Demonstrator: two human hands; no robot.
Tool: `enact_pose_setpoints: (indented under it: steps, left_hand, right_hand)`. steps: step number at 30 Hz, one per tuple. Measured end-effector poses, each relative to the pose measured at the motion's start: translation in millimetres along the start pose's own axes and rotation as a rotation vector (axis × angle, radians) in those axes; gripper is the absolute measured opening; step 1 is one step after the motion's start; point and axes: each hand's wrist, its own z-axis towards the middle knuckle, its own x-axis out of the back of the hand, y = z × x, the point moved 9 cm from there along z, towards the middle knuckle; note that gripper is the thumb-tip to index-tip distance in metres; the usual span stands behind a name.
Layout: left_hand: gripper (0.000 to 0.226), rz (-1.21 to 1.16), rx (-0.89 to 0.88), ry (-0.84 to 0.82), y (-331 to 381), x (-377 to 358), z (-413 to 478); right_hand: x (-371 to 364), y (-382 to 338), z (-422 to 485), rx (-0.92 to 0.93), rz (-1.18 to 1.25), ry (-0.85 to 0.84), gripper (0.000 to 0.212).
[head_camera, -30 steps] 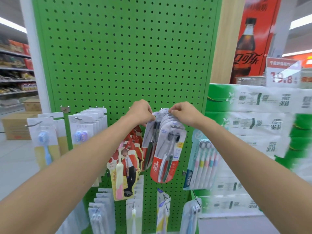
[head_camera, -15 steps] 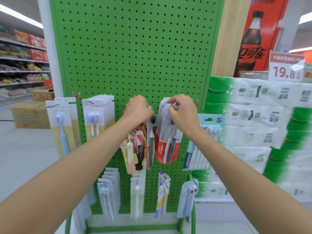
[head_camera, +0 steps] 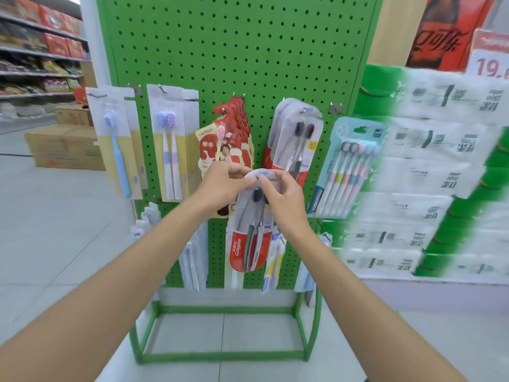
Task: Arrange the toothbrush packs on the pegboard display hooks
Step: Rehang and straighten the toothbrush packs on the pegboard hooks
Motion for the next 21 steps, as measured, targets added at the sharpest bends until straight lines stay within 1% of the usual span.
enact_pose_setpoints:
  steps: [1,2,5,7,9,10,13,15,17,21]
  left_hand:
    - [0.009,-0.028,0.017,-0.023,-12.7,-5.5,-8.6]
    - [0.009,-0.040,0.029,-0.041,-24.6,-10.3,-16.9]
    - [0.014,-0.071,0.085,-0.062,-61.4,-20.6,-33.4]
    - [0.011,-0.142,0.195,-0.080,-84.1,-23.6,-40.4]
    - [0.017,-0.241,0.308,-0.117,-102.2,-25.9,-49.3]
    - [0.020,-0.280,0.338,-0.125,-107.4,-26.0,-54.6]
    - [0.023,-0.329,0.354,-0.126,-113.8,-23.7,-68.1]
    - [0.024,-0.349,0.364,-0.090,-116.9,-19.6,-73.5]
    - [0.021,-0.389,0.385,-0.038,-120.5,-13.3,-74.4]
    - [0.017,-0.390,0.394,-0.001,-124.7,-7.9,-76.5]
  right_hand:
    - [-2.0,11.7,-9.0,-0.033,0.022,0.009,0.014]
    - [-3.5,24.3,-16.9,-0.067,0.038,0.019,0.011]
    - [-12.9,48.6,-30.6,-0.107,0.022,-0.045,0.014]
    - [-16.4,50.9,-34.3,-0.123,0.025,-0.084,0.016]
    - [-22.1,54.0,-38.5,-0.167,0.056,-0.113,0.017]
    - [-26.0,59.5,-42.1,-0.203,0.067,-0.134,0.018]
    - [-37.5,84.9,-57.6,-0.338,0.127,-0.219,0.024]
    - [-46.0,97.3,-72.6,-0.430,0.166,-0.320,0.031]
    - [-53.9,109.1,-88.9,-0.516,0.215,-0.418,0.034]
    - [-62.4,131.6,-116.6,-0.609,0.212,-0.556,0.045]
